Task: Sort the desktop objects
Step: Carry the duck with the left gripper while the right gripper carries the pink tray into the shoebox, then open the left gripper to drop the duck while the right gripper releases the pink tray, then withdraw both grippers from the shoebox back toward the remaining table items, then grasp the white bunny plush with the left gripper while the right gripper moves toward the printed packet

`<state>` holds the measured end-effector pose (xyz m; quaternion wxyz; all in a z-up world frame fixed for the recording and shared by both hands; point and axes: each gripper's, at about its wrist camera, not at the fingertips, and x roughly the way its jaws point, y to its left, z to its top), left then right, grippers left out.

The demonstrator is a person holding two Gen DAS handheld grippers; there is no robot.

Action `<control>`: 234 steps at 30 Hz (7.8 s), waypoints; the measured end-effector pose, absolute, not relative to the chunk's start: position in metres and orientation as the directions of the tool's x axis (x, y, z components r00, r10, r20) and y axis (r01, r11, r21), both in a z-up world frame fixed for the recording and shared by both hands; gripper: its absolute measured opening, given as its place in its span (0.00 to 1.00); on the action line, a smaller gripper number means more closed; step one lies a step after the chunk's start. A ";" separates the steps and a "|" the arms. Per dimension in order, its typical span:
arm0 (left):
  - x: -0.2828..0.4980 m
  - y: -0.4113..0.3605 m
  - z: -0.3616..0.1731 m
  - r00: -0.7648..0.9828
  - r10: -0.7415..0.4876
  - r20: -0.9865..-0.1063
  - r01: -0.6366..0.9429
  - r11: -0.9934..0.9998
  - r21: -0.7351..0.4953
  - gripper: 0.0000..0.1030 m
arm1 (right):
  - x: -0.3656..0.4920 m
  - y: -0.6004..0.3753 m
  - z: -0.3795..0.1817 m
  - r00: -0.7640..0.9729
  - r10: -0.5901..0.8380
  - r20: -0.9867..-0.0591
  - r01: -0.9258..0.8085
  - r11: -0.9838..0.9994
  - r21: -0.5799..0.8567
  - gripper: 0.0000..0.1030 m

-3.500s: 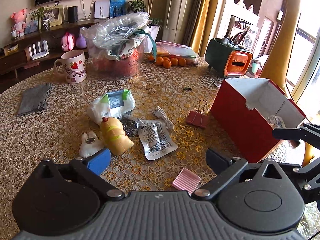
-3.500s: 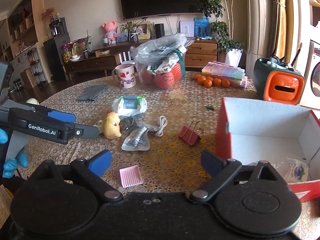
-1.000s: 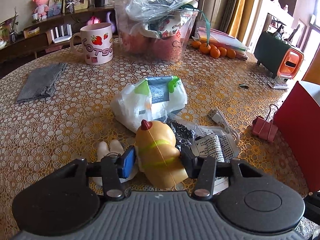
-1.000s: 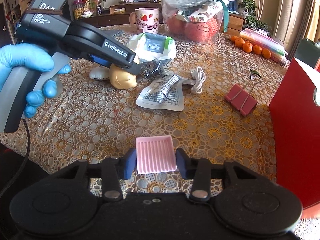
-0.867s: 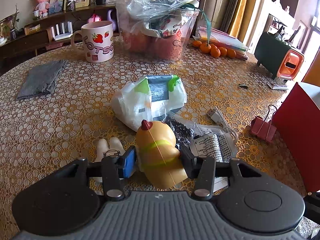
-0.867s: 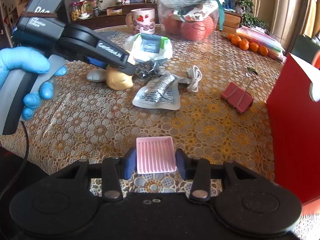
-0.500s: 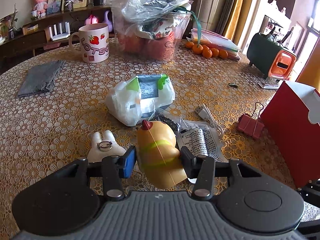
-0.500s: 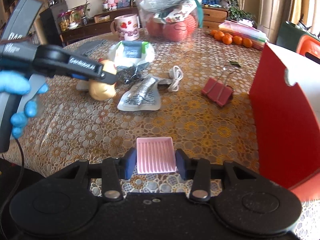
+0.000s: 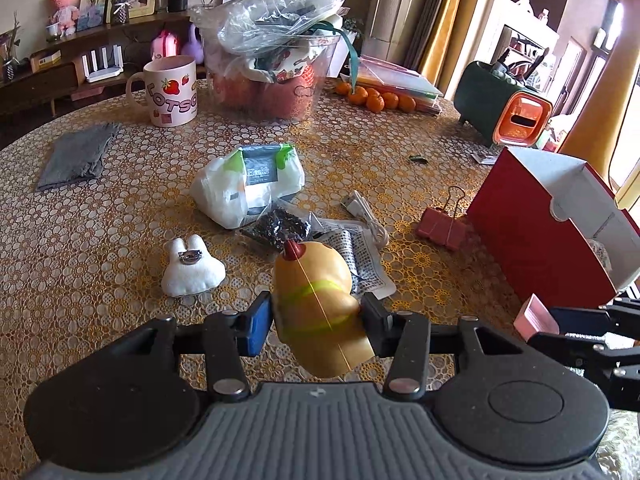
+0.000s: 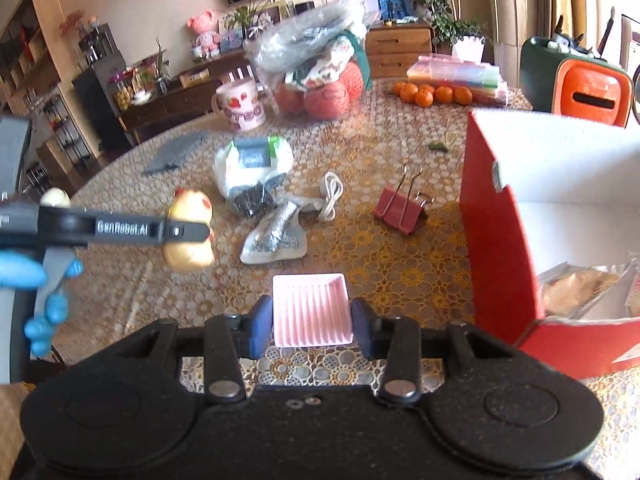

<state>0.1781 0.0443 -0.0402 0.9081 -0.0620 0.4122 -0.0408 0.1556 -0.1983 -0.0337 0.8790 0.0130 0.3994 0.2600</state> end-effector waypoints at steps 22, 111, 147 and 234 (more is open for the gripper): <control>0.134 -0.046 0.016 0.677 -0.251 -0.692 0.227 0.965 -0.129 0.45 | 0.131 -0.279 0.027 0.660 0.452 -0.600 -0.399 0.888 0.230 0.41; 0.303 -0.272 -0.043 0.453 -0.232 -0.860 0.561 0.825 0.073 0.58 | 0.287 -0.401 -0.046 0.547 0.185 -0.817 -0.126 0.982 0.138 0.63; 0.208 -0.180 0.023 0.572 -0.322 -0.754 0.460 0.887 -0.030 0.61 | 0.201 -0.382 0.028 0.675 0.314 -0.667 -0.228 0.949 0.217 0.85; 0.205 0.118 -0.088 0.660 -0.050 -0.749 -0.073 0.989 -0.131 1.00 | 0.226 -0.107 -0.056 0.535 0.437 -0.723 -0.490 0.858 0.156 0.98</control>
